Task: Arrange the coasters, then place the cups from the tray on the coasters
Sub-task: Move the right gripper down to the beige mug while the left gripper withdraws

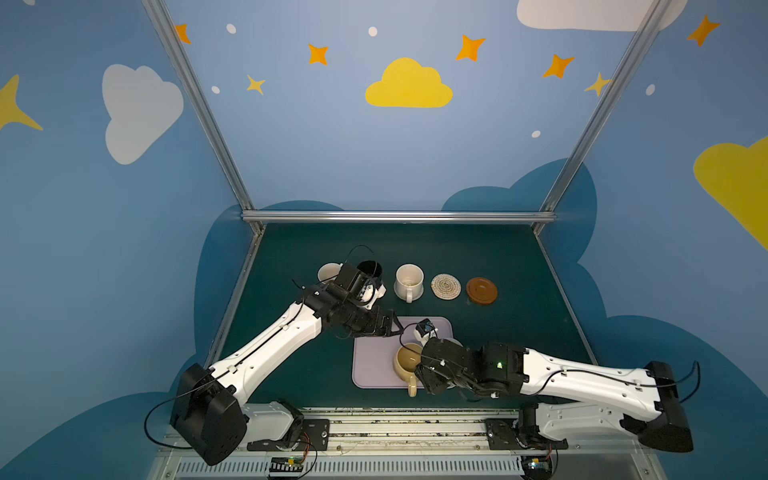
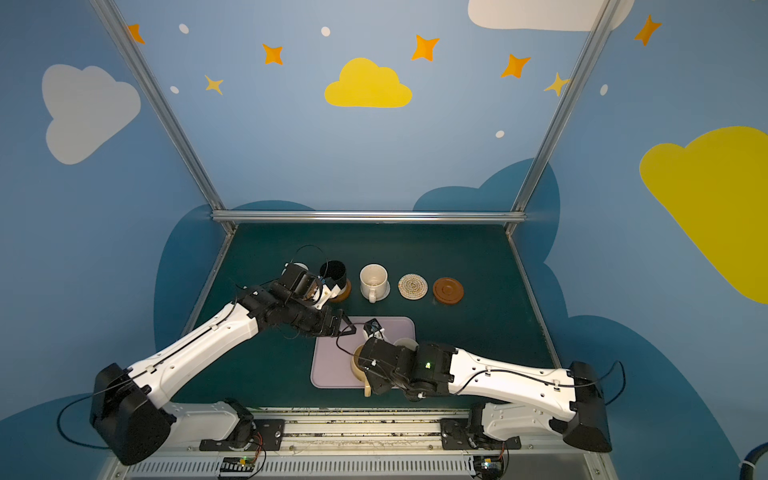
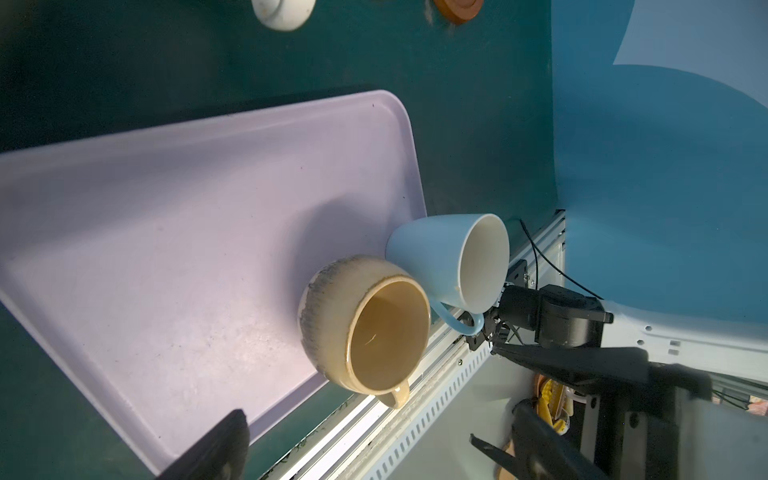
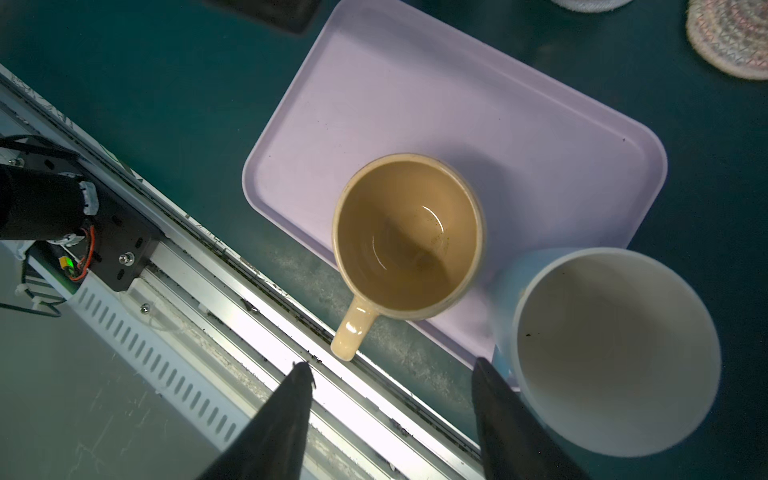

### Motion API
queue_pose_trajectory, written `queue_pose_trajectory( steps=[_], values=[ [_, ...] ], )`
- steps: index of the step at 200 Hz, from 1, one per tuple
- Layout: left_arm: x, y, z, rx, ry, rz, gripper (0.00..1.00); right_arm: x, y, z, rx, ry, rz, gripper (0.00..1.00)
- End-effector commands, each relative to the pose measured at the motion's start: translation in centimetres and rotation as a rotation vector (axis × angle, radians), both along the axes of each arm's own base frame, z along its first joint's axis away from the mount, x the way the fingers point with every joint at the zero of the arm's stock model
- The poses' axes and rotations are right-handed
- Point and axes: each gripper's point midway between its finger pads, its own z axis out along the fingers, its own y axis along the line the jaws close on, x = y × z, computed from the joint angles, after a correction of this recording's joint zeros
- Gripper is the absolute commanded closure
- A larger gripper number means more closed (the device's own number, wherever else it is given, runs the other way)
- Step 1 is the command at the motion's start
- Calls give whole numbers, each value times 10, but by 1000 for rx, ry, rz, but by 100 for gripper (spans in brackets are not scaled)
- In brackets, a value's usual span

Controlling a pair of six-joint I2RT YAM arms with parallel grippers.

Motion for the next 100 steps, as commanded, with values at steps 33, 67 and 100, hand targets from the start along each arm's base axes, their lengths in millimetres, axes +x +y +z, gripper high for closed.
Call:
queue_pose_trajectory(
  steps=[33,67,100],
  values=[
    [-12,11,-5,-5,25,34,2,-19,19,-19,18,77,9,42],
    [-14,19,-14,-48,94,114,2,-23,23,-31,7,99,3,45],
    [-21,24,-14,-75,102,124,3,-26,14,-44,-42,132,-23,46]
  ],
)
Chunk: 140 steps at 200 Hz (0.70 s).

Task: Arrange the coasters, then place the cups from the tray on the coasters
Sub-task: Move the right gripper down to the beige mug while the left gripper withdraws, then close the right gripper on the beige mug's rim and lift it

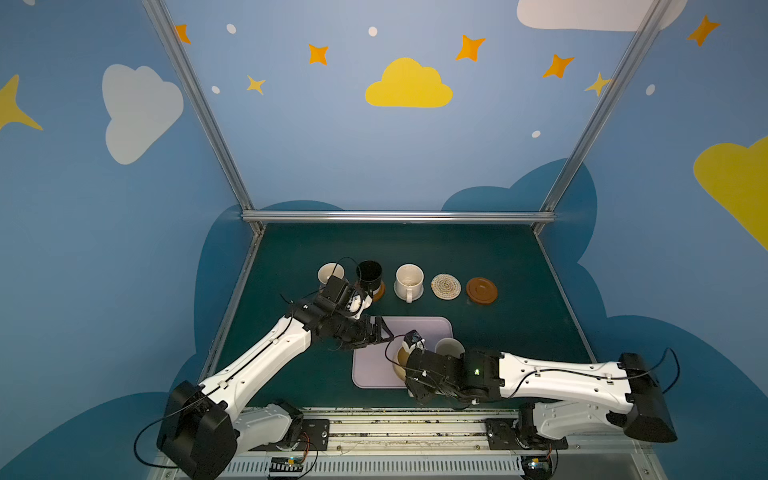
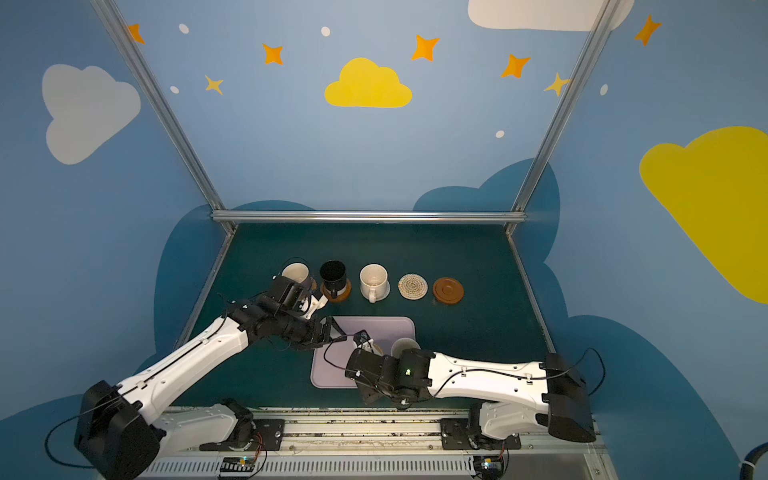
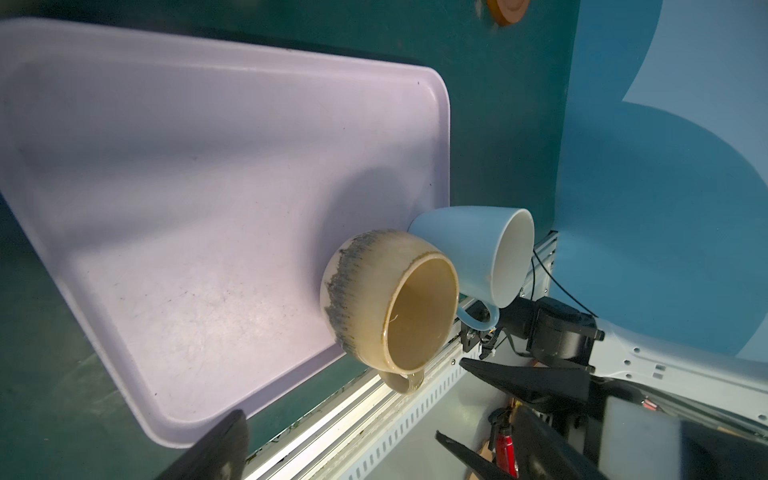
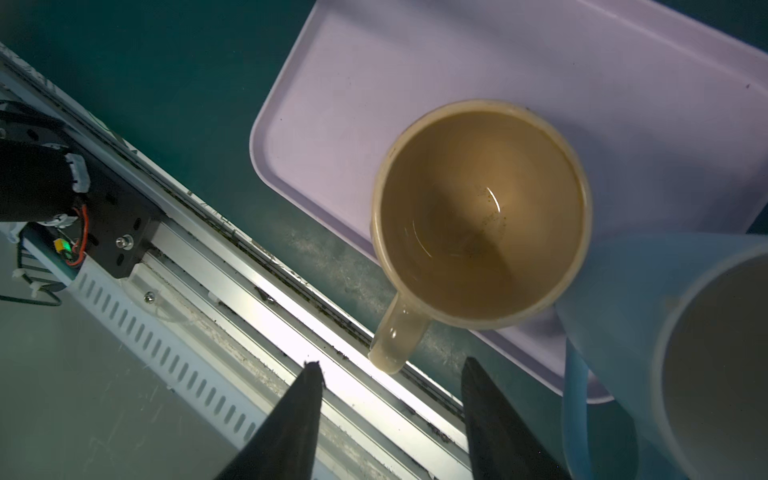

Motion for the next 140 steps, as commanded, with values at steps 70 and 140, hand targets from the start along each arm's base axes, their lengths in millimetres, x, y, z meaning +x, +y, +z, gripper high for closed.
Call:
queue_pose_trajectory(
  steps=[70,140],
  values=[
    [-19,12,4,-64,35,7,7,-7,6,-33,-59,57,0,50],
    [-23,19,6,-73,22,51,10,14,0,-36,-128,5,-98,57]
  ],
)
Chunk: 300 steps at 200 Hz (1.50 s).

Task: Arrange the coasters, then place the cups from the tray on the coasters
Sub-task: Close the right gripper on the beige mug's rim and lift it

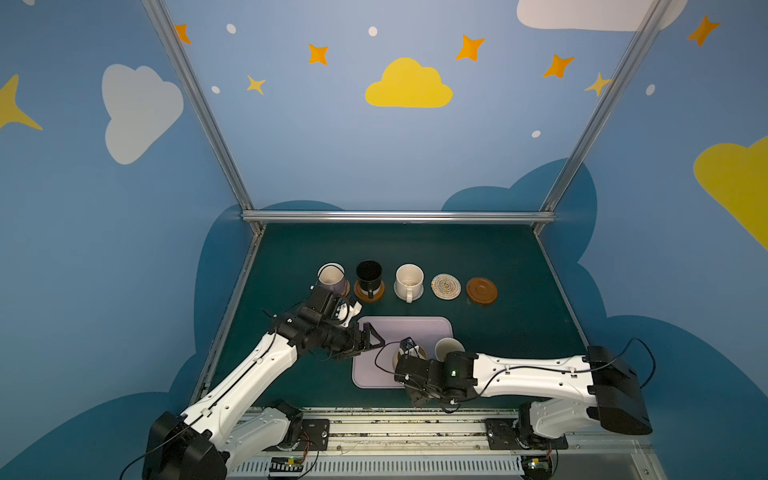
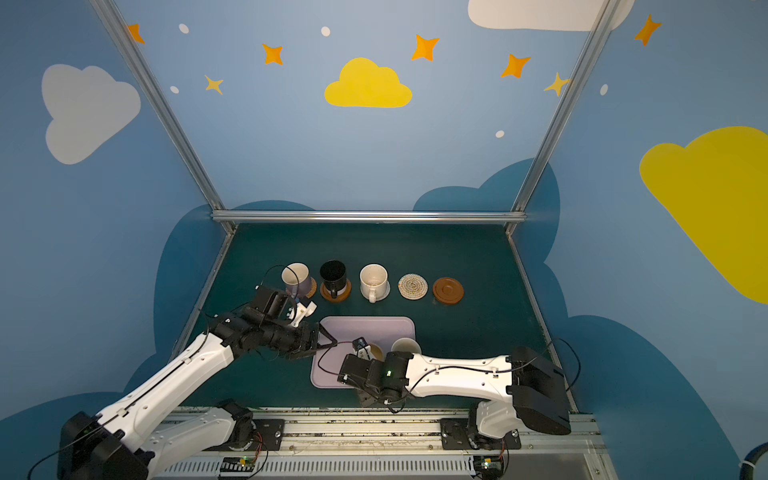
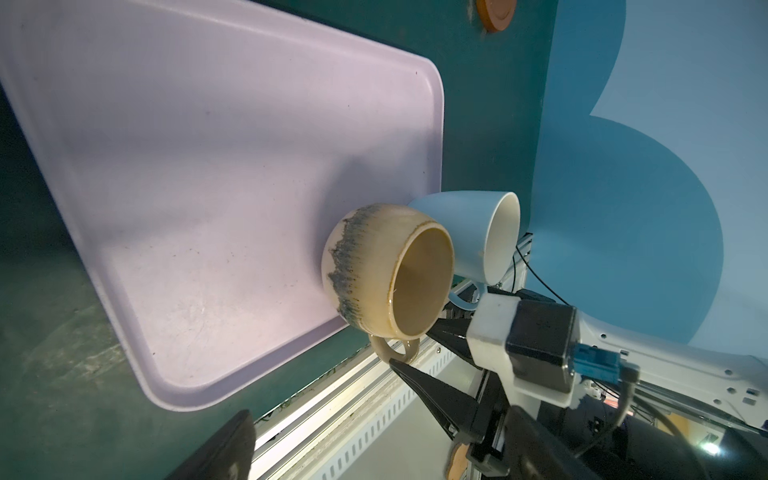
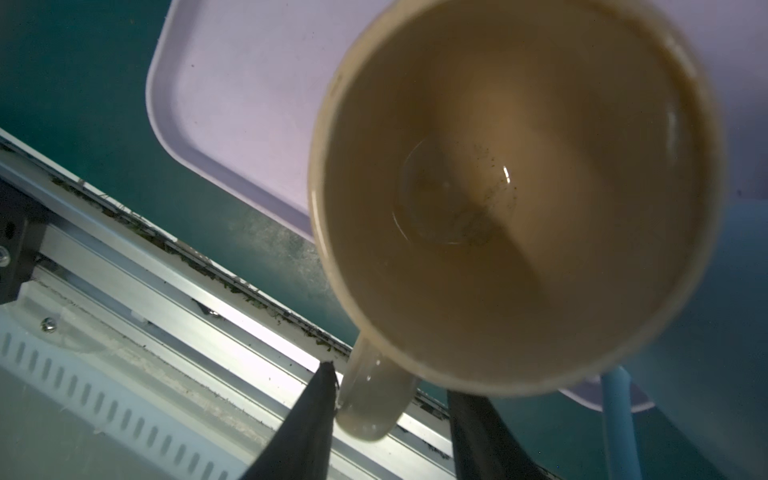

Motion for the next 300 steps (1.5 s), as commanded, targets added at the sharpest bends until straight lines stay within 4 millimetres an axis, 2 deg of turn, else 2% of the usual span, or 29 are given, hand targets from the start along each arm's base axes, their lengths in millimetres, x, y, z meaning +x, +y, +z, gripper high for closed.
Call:
queue_pose_trajectory(
  steps=[1,38,75,103,130,152,184,232,264,275,300],
  values=[
    [-5,3,-1,-1,17,8,10,13,2,8,-12,-44,-43,57],
    [-5,13,0,10,0,33,10,25,12,9,9,-59,-63,59],
    [-6,10,-5,-15,17,37,11,42,12,9,22,-58,-126,61],
    [-8,5,0,-65,12,25,13,51,19,10,36,-69,-123,62],
    [-11,0,2,-114,9,2,15,48,27,1,37,-38,-111,62],
    [-16,3,-6,-95,25,10,16,46,26,-9,-3,-22,-111,60],
    [-20,1,-8,-131,29,12,17,50,26,-9,-25,-41,-123,58],
    [-22,0,-15,-148,47,11,21,59,27,-9,-45,-67,-133,62],
    [-24,2,-24,-136,65,24,22,59,27,-12,-42,-58,-135,68],
    [-24,2,-27,-130,71,26,21,59,28,-14,-40,-50,-134,70],
    [-24,6,-34,-94,78,34,4,59,29,-14,-39,-45,-129,75]
  ],
)
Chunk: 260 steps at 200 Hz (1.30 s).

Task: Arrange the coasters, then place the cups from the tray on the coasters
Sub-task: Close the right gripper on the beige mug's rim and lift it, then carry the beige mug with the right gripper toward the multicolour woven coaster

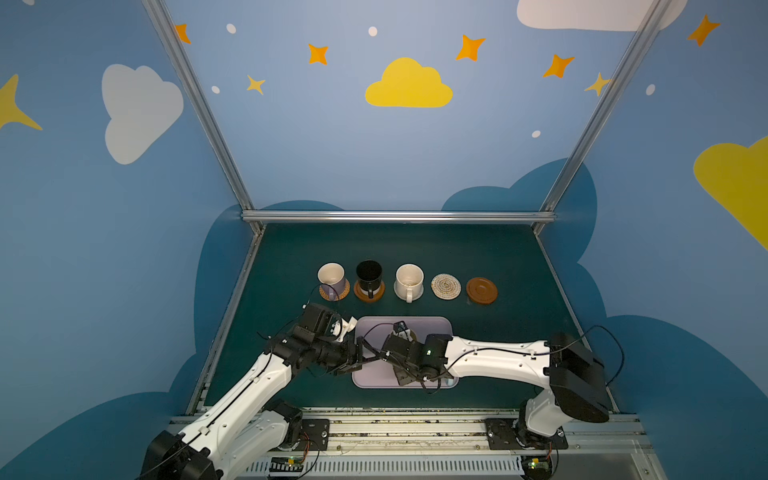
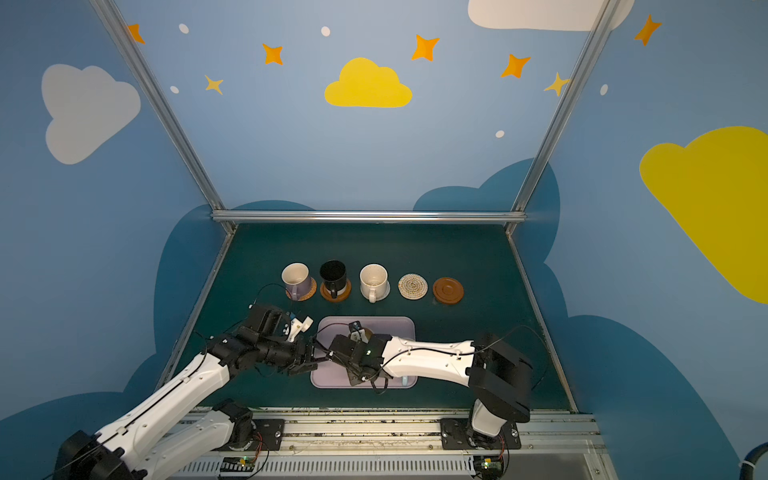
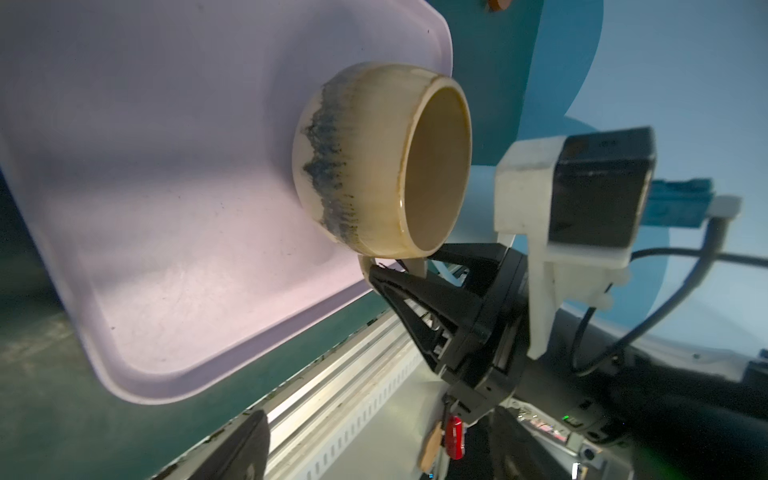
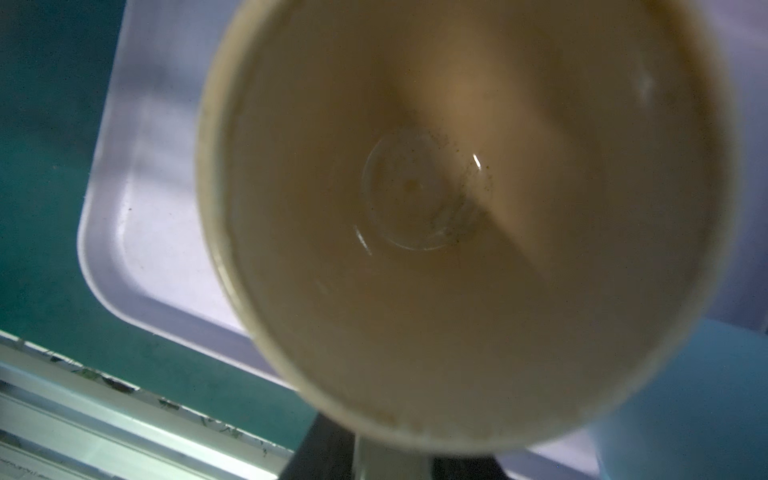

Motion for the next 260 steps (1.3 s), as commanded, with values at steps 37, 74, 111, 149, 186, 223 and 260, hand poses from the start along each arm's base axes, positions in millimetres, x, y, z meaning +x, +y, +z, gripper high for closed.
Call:
queue_pose_trajectory(
  steps=[37,74,111,149,186,223,260],
  values=[
    [3,1,-6,23,-4,3,0,7,8,3,21,-15,1,86],
    [4,3,-8,44,2,10,0,8,8,5,24,-23,1,100],
    [5,2,-1,24,-19,10,0,11,11,11,37,-40,-1,100],
    [8,0,5,-3,-42,23,0,18,18,30,60,-85,10,100],
    [10,-1,9,-13,-54,23,0,25,17,45,80,-132,5,100],
    [12,-3,14,-28,-74,32,0,28,15,52,92,-158,2,100],
    [14,-3,11,-21,-63,38,0,26,14,43,78,-140,4,100]
  ],
)
